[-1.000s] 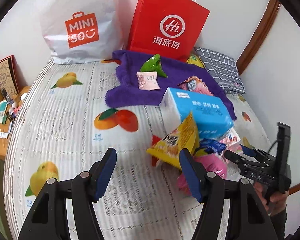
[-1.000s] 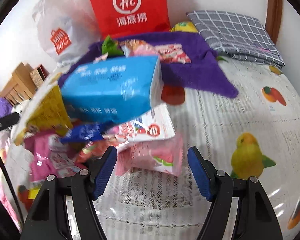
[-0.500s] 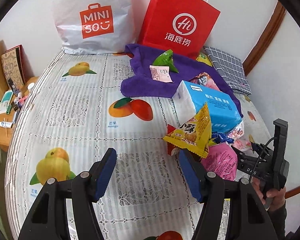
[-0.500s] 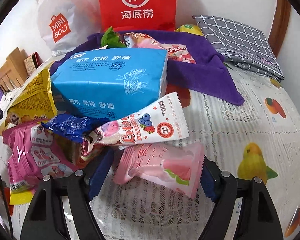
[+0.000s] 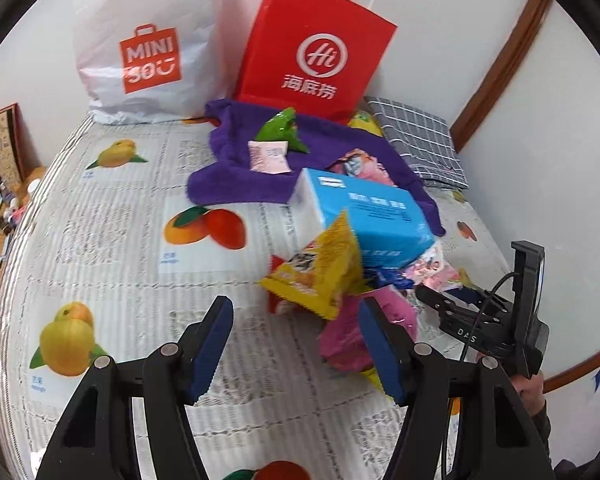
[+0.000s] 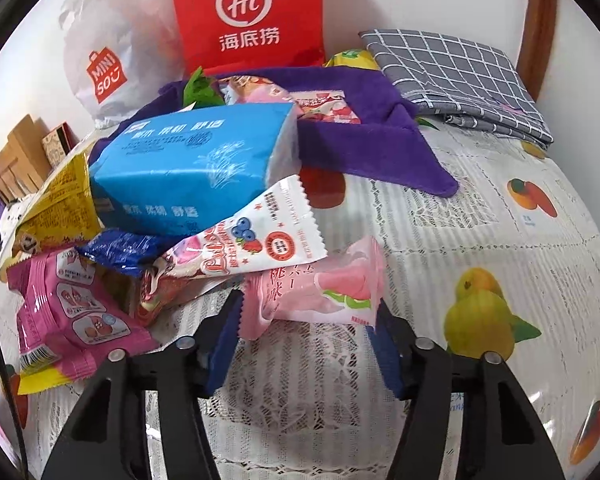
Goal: Organize snacks
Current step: 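Grasp the pink peach candy packet with the right tool while the left tool grasps the yellow chip bag, then carry the peach packet in the right tool while the left tool carries the yellow bag over the towel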
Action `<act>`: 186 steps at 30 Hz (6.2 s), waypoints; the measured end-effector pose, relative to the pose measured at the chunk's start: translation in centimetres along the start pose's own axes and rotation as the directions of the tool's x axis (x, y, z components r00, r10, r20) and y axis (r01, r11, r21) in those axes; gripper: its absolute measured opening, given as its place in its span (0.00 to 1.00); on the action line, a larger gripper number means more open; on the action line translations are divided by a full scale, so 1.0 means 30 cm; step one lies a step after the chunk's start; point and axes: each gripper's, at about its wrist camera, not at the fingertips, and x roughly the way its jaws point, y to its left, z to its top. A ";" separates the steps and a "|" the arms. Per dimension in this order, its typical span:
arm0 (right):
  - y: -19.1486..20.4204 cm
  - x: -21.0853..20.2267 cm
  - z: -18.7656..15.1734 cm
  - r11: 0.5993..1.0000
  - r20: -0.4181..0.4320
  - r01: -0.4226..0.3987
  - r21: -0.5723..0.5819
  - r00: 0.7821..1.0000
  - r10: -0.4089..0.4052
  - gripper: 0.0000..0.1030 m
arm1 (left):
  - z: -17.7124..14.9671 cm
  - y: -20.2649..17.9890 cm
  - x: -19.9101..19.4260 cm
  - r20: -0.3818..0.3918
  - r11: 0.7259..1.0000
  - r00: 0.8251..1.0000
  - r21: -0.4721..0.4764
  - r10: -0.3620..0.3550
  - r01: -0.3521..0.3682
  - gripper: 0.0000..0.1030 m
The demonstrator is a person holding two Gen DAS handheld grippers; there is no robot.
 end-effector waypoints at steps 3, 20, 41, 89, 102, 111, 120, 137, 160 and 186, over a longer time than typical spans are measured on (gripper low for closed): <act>-0.016 -0.008 -0.003 1.000 0.003 -0.009 0.011 1.000 0.009 0.47 | 0.009 -0.033 0.031 -0.015 1.000 1.000 0.015 0.001 -0.001 0.61; -0.142 -0.217 -0.052 0.998 0.106 -0.043 0.040 0.994 0.039 0.45 | 0.049 -0.069 0.225 -0.064 0.998 0.996 0.004 0.057 -0.057 0.46; -0.113 -0.332 -0.036 0.994 0.186 -0.071 0.083 0.981 0.054 0.45 | 0.057 -0.028 0.066 0.040 0.999 0.998 -0.013 0.053 -0.053 0.43; -0.058 -0.261 0.283 0.997 0.287 -0.073 0.027 0.956 0.062 0.45 | 0.229 -0.010 -0.015 0.233 0.997 0.970 0.010 0.067 -0.072 0.43; 0.019 -0.122 0.475 0.988 0.309 -0.148 -0.034 0.939 0.151 0.45 | 0.317 0.005 0.095 0.203 0.998 0.978 0.039 0.039 -0.048 0.32; 0.005 -0.006 0.451 0.984 0.246 -0.177 -0.011 0.954 0.175 0.45 | 0.306 0.136 0.147 0.146 0.997 0.989 -0.071 0.013 -0.003 0.58; -0.023 -0.009 0.432 0.985 0.256 -0.172 0.008 0.952 0.165 0.45 | 0.292 0.129 0.232 0.109 0.999 0.994 -0.054 -0.002 0.008 0.68; 0.047 -0.016 0.396 0.989 0.261 -0.131 -0.071 0.954 0.146 0.45 | 0.252 0.047 0.337 0.068 0.988 0.986 0.021 0.154 -0.155 0.50; 0.029 -0.011 0.395 0.995 0.287 -0.089 -0.047 0.953 0.099 0.45 | 0.272 0.077 0.160 0.235 0.996 0.969 -0.056 0.078 -0.066 0.42; -0.044 0.032 0.541 0.995 0.278 -0.089 -0.055 0.955 0.101 0.45 | 0.414 -0.025 0.223 0.217 0.999 0.976 -0.047 0.005 0.005 0.43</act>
